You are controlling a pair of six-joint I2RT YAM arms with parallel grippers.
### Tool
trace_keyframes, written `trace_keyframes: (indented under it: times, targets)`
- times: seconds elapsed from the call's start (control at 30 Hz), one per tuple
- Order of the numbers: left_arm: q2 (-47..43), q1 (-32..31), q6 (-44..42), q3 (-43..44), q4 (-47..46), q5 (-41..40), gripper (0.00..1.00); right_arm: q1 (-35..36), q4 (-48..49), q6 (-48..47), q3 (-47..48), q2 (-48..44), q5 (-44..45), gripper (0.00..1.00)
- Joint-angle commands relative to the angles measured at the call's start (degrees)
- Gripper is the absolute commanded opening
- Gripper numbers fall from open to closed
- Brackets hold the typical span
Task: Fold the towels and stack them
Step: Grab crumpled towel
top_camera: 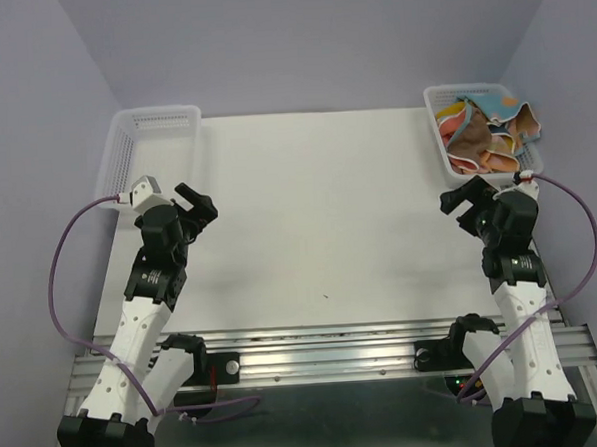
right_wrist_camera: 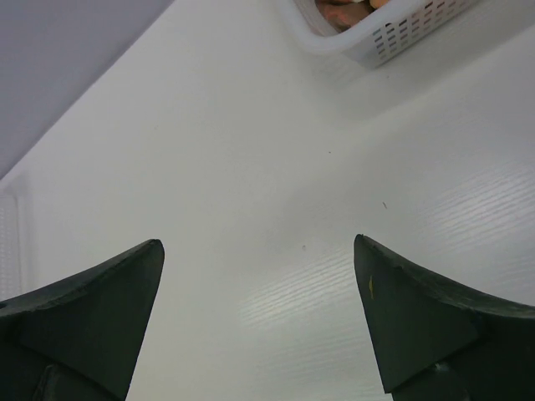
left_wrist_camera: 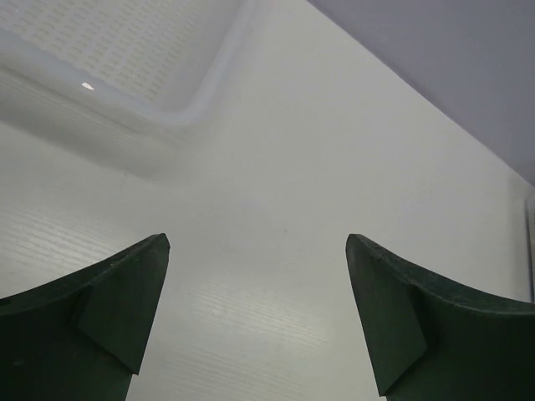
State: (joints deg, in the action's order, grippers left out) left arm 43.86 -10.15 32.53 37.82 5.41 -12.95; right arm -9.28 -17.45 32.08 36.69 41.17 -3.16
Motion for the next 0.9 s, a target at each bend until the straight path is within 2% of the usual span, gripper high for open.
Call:
trace_keyframes:
  times: [0.0,0.1,0.27,0.3,0.37,0.43,0.67,0.87]
  targets:
    - [-0.61,-0.22,0.16,-1.08,-2.77,-1.29,0.99,-0.13,5.14,1.85,-0.65,-2.76,2.71,1.0]
    - [-0.18,-0.31,-0.01,-1.26,-3.04,-0.94,0.99,-0.21,8.49,0.71,1.71,-0.4,2.81,1.0]
    - [0.35,-0.31,-0.28,-1.61,-3.56,-0.41,0.99,-0.13,1.56,1.41,15.93,14.78,8.42,1.0]
    - [0.53,-0.31,-0.63,-1.53,-3.65,-0.76,0.99,-0.13,0.94,1.06,21.18,20.39,10.61,1.0]
    - [0.44,-0.31,-0.81,-1.44,-3.65,-1.28,0.99,-0.21,-0.03,0.71,25.87,26.31,12.81,1.0]
    - [0.0,-0.31,-0.81,-1.26,-3.65,-1.38,0.99,-0.21,-0.13,-0.08,32.2,36.48,15.63,1.0]
    - [-0.96,-0.39,-0.72,-1.44,-4.0,-0.59,0.99,-0.21,-0.03,-1.84,49.84,55.32,19.41,1.0]
    - [-0.79,-0.39,-0.89,-1.96,-4.27,-0.5,0.99,-0.21,6.81,-3.69,57.17,67.45,19.77,0.99]
